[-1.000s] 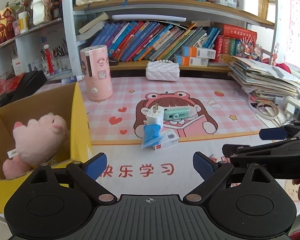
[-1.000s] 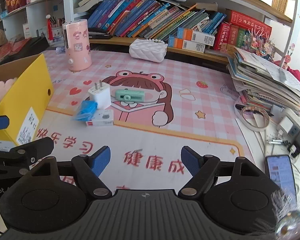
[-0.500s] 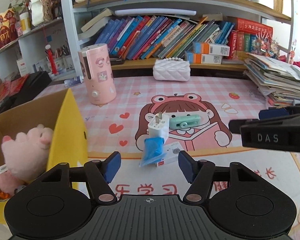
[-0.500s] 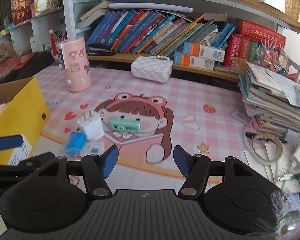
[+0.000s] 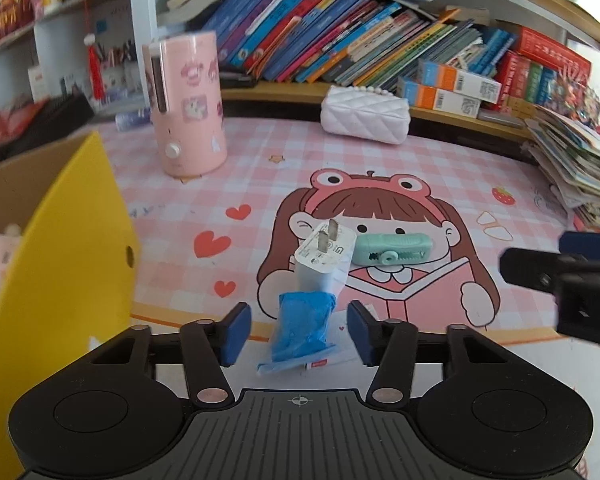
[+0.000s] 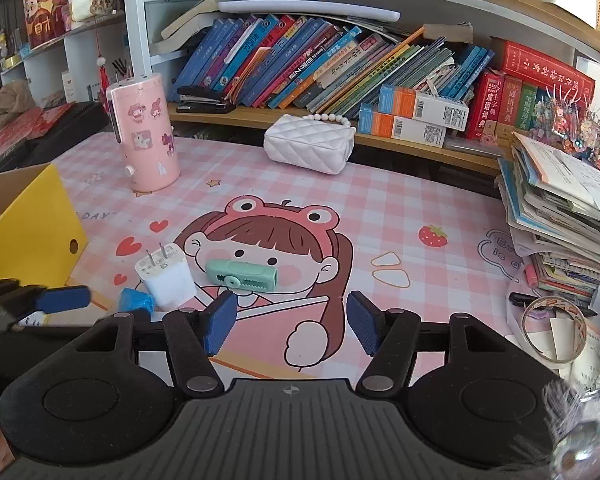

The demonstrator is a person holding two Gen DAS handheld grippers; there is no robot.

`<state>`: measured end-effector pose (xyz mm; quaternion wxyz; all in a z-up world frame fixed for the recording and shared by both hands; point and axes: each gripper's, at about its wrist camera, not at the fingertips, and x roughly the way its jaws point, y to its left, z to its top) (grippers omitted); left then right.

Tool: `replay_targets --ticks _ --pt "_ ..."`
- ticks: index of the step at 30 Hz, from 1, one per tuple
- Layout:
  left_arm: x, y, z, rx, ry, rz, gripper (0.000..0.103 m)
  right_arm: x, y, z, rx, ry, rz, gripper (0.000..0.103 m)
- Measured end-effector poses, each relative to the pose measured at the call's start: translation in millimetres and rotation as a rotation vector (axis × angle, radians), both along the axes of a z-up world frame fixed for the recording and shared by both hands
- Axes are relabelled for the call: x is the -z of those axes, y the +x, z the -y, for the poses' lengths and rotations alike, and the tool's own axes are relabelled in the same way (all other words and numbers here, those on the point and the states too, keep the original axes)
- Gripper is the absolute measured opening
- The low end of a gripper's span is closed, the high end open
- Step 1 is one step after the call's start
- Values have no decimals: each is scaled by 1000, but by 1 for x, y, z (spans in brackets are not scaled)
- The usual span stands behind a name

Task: Organize objects
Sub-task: 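Grasp the blue plastic packet with the left gripper while the right gripper grasps the white staple box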

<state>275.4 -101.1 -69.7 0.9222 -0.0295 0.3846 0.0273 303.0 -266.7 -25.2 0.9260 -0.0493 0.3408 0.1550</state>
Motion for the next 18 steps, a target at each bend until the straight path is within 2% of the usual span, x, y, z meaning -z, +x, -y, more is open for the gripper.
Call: replay_targets --ticks 4,8,14,18 --pt "9 6 -7 -12 -56 -34 34 1 0 0 -4 -3 -3 60" --pt "4 -1 -12 -25 -64 -21 27 2 -1 -2 -17 -5 -7 60" --pt "-41 -36 -25 -58 -39 96 27 11 -3 -15 -59 -4 -28 64" --pt "-72 -61 -36 -84 -41 176 27 23 -3 -36 -124 -12 -55 75"
